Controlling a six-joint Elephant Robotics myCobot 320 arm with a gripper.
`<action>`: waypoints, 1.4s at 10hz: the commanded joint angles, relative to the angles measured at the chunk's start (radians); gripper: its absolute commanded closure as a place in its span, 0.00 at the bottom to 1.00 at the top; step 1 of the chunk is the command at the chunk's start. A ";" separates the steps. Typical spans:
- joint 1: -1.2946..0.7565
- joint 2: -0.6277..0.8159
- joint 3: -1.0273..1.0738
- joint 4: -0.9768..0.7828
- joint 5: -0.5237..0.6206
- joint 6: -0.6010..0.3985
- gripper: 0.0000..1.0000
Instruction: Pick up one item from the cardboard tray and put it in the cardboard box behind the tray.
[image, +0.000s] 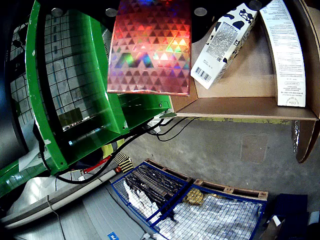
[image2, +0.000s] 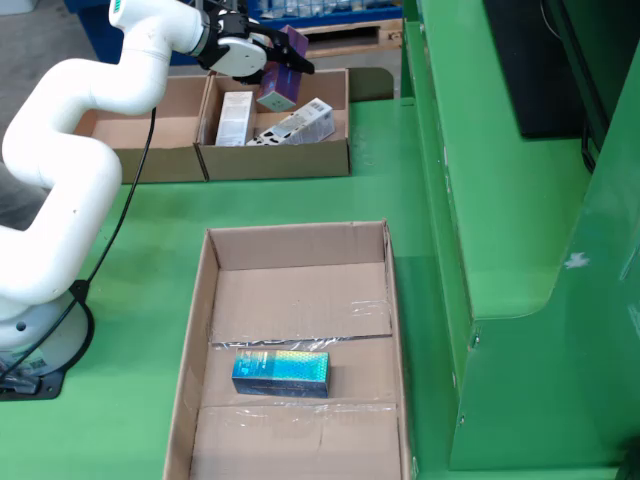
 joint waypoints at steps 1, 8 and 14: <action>0.015 0.000 0.029 0.014 -0.013 -0.001 1.00; 0.015 -0.087 0.029 0.014 -0.013 0.000 1.00; 0.016 -0.143 0.029 0.014 -0.013 -0.001 1.00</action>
